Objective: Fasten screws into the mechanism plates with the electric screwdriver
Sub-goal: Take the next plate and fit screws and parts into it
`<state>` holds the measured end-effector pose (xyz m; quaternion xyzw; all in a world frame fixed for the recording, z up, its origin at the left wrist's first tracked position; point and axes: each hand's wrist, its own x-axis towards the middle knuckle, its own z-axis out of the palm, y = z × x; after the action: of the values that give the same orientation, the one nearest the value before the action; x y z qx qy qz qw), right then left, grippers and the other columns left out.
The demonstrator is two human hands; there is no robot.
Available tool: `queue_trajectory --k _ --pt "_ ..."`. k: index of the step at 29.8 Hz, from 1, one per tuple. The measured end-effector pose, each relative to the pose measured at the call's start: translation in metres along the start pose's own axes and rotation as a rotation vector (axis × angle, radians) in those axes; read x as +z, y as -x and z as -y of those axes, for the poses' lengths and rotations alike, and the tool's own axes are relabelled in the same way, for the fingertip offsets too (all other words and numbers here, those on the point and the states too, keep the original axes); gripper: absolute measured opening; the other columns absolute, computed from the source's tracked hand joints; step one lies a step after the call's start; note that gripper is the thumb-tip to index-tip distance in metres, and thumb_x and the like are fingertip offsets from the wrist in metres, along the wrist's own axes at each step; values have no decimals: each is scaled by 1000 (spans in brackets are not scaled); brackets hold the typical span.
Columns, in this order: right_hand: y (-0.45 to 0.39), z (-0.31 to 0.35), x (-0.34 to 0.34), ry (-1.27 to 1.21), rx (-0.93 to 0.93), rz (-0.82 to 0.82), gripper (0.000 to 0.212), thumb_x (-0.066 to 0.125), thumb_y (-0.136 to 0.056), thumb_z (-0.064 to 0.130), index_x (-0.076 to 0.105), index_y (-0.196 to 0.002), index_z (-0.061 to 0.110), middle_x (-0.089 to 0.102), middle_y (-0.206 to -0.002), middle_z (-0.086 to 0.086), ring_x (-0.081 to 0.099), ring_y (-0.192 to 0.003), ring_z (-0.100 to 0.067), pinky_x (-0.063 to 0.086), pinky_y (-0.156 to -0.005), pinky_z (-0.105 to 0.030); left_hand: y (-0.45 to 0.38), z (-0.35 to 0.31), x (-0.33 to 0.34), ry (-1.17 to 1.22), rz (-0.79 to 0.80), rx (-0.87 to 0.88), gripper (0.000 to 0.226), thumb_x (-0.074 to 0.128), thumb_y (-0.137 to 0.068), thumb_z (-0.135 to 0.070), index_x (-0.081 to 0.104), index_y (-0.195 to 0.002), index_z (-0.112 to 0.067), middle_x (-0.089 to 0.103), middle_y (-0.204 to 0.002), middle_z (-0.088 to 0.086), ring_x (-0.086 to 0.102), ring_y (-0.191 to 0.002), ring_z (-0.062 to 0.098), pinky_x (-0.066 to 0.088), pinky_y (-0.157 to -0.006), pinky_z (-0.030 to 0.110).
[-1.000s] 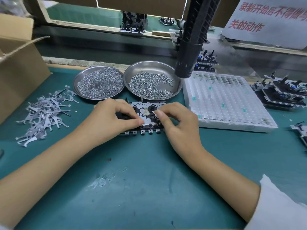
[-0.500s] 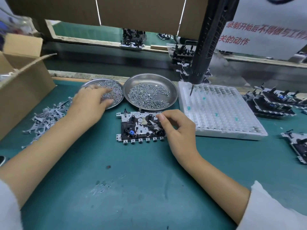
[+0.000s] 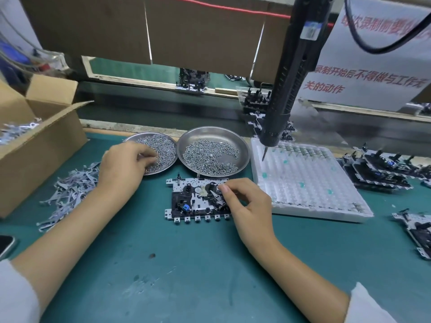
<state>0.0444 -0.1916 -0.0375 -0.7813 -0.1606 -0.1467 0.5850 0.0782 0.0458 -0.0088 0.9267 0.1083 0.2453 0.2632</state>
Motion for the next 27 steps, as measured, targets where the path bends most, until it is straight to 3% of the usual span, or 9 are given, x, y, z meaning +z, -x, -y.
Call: queue_trajectory --k 6,16,19,22,27 --pt "0 0 0 2 -13 14 16 66 -88 8 69 -76 18 65 -81 7 59 -78 -4 45 -71 -15 6 5 1 136 -16 -26 10 72 -83 -18 75 -91 -22 72 -87 1 64 -85 22 51 -84 37" --pt "0 2 0 15 -33 26 19 66 -88 7 67 -76 21 64 -79 7 58 -77 -4 43 -70 -13 10 2 2 120 -47 79 4 72 -83 -17 73 -86 -19 68 -76 -3 63 -78 22 47 -90 37" --pt "2 4 1 35 -106 28 16 65 -89 7 68 -81 20 65 -82 8 60 -80 -5 45 -71 -14 17 -12 -2 273 -38 263 7 76 -77 -11 74 -83 -14 71 -75 -3 59 -68 4 45 -82 20" --pt "1 5 2 -33 -86 38 12 64 -90 10 72 -90 19 69 -87 9 63 -86 -5 46 -76 -14 35 -36 -3 370 -9 482 15 79 -72 -26 74 -82 -16 66 -77 -19 55 -76 -9 36 -86 26" --pt "-2 9 0 -230 83 139 21 60 -86 27 75 -89 13 72 -93 1 65 -93 -12 47 -82 -20 56 -55 5 429 -45 673 16 77 -71 -24 75 -80 -12 69 -78 -11 56 -73 3 40 -83 34"
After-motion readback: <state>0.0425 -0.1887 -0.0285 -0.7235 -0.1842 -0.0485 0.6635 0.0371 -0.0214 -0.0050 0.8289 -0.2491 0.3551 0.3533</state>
